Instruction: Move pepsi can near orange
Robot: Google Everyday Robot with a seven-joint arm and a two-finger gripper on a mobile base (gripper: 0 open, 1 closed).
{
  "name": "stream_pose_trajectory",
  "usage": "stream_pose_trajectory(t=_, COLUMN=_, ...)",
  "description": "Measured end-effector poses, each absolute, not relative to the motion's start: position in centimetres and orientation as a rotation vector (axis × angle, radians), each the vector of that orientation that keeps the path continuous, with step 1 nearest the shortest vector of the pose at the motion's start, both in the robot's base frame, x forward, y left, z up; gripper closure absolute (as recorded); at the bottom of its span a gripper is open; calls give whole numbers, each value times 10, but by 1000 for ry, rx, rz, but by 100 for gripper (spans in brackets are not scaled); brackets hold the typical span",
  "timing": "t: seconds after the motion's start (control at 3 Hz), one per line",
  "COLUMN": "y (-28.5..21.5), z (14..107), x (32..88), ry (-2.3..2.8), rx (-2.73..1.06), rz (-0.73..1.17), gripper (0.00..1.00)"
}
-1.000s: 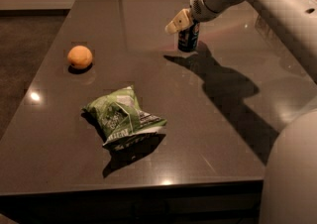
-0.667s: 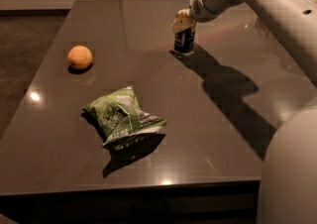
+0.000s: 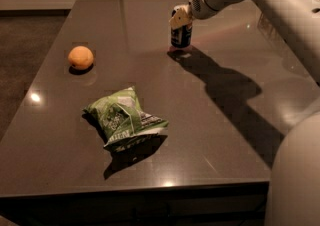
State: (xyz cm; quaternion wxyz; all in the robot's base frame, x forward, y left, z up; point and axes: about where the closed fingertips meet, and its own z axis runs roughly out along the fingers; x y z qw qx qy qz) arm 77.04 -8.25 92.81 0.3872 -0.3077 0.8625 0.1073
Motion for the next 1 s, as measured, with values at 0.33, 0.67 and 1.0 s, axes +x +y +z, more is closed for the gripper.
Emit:
stream_pose_trajectory(t=0.33, y=-44, z=946, x=746, ry=2116, rx=-901, rz=358, gripper=100)
stream_pose_trajectory(t=0.67, y=8, z=957, x=718, ry=2037, rx=-1036, rz=460, gripper=100)
stream_pose_trajectory(t=1.0, y=55, z=957, x=699, ry=1984, rx=-1146, rz=543, gripper=100)
